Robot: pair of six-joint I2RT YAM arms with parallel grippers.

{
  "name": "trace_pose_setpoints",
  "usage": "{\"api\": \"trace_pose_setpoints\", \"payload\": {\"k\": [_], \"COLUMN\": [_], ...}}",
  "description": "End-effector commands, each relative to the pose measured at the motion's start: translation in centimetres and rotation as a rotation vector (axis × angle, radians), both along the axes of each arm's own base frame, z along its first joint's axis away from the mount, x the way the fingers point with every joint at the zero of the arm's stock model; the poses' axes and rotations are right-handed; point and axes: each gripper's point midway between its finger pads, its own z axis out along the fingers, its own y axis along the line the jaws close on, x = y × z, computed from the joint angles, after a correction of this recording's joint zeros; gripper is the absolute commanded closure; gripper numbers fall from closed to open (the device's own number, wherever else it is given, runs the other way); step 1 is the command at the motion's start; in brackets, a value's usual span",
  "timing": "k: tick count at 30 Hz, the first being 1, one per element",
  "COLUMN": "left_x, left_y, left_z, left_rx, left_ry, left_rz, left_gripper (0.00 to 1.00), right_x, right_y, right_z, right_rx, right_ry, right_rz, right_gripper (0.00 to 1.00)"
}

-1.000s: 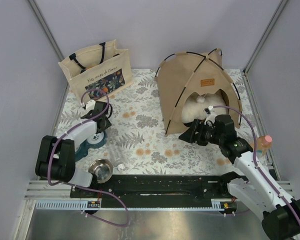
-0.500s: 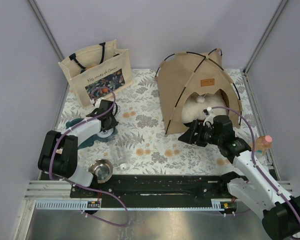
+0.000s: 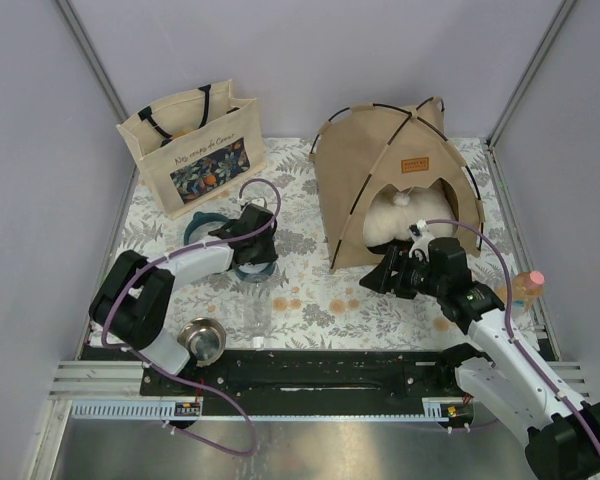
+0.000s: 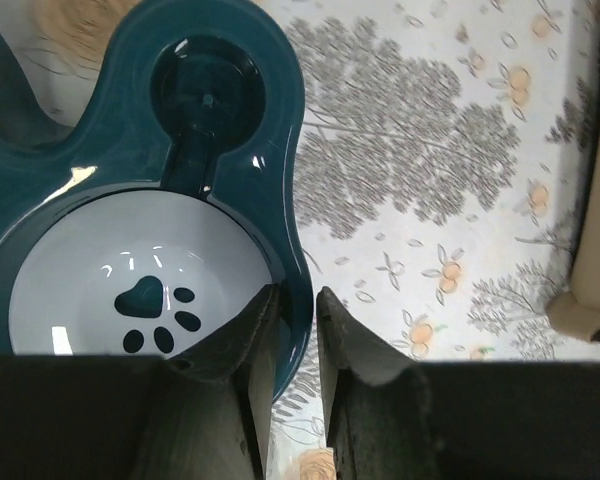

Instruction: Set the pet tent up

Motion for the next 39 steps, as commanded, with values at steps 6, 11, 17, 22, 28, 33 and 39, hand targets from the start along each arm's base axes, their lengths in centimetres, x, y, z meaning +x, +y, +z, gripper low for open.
{"api": "trace_pose_setpoints", "payload": {"k": [6,11,17,22,28,33,39], "left_x": [0.2,0.2,-5.3,-11.1,-13.1,-13.4,-13.3], "left_y": [-1.3,-1.9,-2.9,-6.3,-9.0,-9.5,-10.2], "left_z": [6.1,11.7,9.8,5.4,3.4,1.1,0.8], "left_rx": [-0.065,-0.104,-0.124,-0.172,-0.074,0.129,0.155], "left_ry": [-0.147,-0.236,-0.158,-0.087,-0.085,-0.046,-0.060], "left_rz": [-0.058,-0.109,-0.154,-0.230,-0.209,-0.163,-0.127], "left_gripper": [0.52,0.36,0.17,0.07,0.01,0.01,0.08], "right_x": [0.3,0.3,0.3,0.2,0.2,-0.1,-0.1], "right_y": [-0.7,-0.5,-0.1,0.8,0.6,0.6,0.4], "right_z": [-0.9,-1.6,-2.0,-2.4,-5.0,-5.2,-3.8], "right_rx": [-0.096,-0.127,-0.166,-0.164,-0.241,-0.248,-0.269], "right_ry": [-0.021,-0.010,-0.023,-0.027,0.012,0.004,-0.052], "right_rz": [-0.025,-0.024,-0.022,-0.023,-0.050,-0.053,-0.047], "right_gripper": [0.24,0.22,0.18,0.28,0.33,0.30,0.23]}}
